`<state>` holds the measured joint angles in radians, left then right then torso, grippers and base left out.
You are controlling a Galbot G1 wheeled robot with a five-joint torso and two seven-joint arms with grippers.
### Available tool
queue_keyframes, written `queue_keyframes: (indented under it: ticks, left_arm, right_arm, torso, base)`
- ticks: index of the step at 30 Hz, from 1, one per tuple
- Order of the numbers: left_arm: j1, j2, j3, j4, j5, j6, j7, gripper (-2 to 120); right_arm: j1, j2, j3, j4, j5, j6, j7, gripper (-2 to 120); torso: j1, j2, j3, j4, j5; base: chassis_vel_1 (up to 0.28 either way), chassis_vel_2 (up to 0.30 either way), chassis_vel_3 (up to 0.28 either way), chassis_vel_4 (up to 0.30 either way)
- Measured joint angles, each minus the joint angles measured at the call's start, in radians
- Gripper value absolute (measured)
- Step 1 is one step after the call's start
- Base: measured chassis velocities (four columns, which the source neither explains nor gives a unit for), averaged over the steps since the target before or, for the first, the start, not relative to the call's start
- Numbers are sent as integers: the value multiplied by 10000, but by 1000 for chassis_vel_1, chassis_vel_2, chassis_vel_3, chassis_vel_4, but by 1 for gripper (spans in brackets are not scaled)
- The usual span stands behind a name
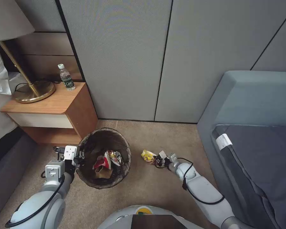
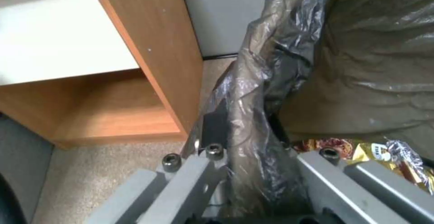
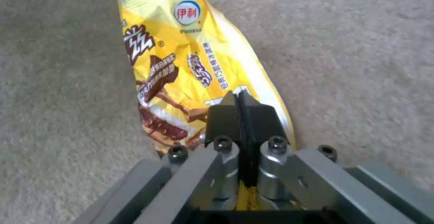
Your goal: Pick up the trash bin, then pick up the garbage from the floor and place it into the trash bin.
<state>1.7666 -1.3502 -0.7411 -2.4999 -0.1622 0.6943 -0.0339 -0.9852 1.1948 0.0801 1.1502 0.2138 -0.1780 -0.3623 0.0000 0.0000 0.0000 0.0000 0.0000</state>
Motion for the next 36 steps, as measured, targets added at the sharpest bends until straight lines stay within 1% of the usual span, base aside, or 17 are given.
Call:
queue_keyframes:
  ticks: [3,6,7,10,11,12,16,21,23,25,28,29,33,34,36]
  left_arm:
    - [42,1,0,0,1,2,0,3]
    - [79,2,22,0,20,3,1,3]
    - [79,2,22,0,20,3,1,3]
    - [105,-25,83,0,74,3,11,3]
    - [113,-28,93,0,86,3,12,3]
    - [113,-28,93,0,86,3,12,3]
    - [145,-4,99,0,100,0,20,3]
    - [168,27,87,0,96,-2,23,3]
    - [186,40,86,0,93,-4,28,3]
    - [189,43,86,0,93,-5,28,3]
    - [173,134,70,0,52,-6,30,3]
    - [173,134,70,0,52,-6,30,3]
    - [84,204,68,0,-73,-7,22,3]
    - [84,204,68,0,-73,-7,22,3]
    - [30,237,83,0,-123,-4,18,3]
  right_arm:
    - [-66,-46,139,145,-1,2,1,0]
    - [-262,-223,341,749,29,1,56,0]
    - [-262,-223,341,749,29,1,56,0]
    - [-625,-637,549,1879,220,-70,198,0]
    - [-715,-734,588,2138,278,-105,225,0]
    - [-715,-734,588,2138,278,-105,225,0]
    - [-1157,-1158,801,3357,610,-267,405,0]
    - [-1382,-1332,961,3971,763,-354,512,0]
    - [-1645,-1489,1199,4685,984,-482,621,0]
    - [-1727,-1539,1277,4865,1041,-512,635,0]
    - [-2200,-1828,1771,6077,1266,-680,713,0]
    - [-2200,-1828,1771,6077,1266,-680,713,0]
    - [-2470,-2066,2363,7446,1825,-1127,865,0]
    - [-2470,-2066,2363,7446,1825,-1127,865,0]
    - [-2464,-2169,2638,8031,2096,-1293,897,0]
  torso:
    - [0,0,0,1,1]
    - [0,0,0,1,2]
    - [0,0,0,1,2]
    - [0,0,0,0,0]
    - [0,0,0,-1,2]
    - [0,0,0,-1,2]
    - [0,0,0,1,2]
    - [0,0,0,0,1]
    - [0,0,0,1,2]
    - [0,0,0,2,1]
    - [0,0,0,-1,1]
    - [0,0,0,-1,1]
    - [0,0,0,0,0]
    - [0,0,0,0,0]
    - [0,1,0,0,0]
  base:
    - [0,0,0,0]
    - [0,0,0,0]
    - [0,0,0,0]
    - [0,0,0,0]
    - [0,0,0,0]
    - [0,0,0,0]
    - [0,0,0,0]
    - [0,0,0,0]
    - [0,0,0,0]
    - [0,0,0,0]
    - [0,0,0,0]
    - [0,0,0,0]
    - [0,0,0,0]
    - [0,0,0,0]
    - [0,0,0,0]
